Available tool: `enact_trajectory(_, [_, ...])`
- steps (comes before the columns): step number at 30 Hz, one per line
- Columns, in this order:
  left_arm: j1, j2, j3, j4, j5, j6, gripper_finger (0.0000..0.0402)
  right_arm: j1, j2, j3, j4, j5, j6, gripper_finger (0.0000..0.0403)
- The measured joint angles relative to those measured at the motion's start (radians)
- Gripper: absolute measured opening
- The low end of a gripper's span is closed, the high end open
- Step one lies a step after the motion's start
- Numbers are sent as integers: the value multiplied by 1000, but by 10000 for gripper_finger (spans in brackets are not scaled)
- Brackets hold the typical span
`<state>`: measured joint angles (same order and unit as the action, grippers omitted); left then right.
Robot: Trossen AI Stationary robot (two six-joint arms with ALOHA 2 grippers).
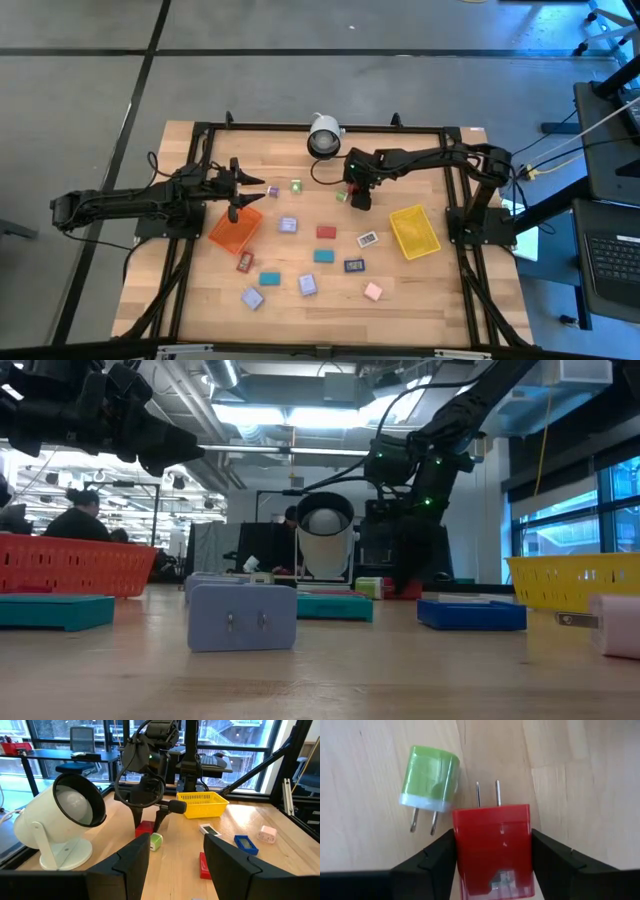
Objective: Pick & Place Office items
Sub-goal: Put the red charger adapter into the yellow basket
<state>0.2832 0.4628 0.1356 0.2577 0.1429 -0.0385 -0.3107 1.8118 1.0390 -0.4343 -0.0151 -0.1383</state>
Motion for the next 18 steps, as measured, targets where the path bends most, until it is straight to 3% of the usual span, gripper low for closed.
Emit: enact_trajectory(18, [0, 0, 0, 8, -3, -3, 183, -62, -11, 271, -135, -5, -38, 213])
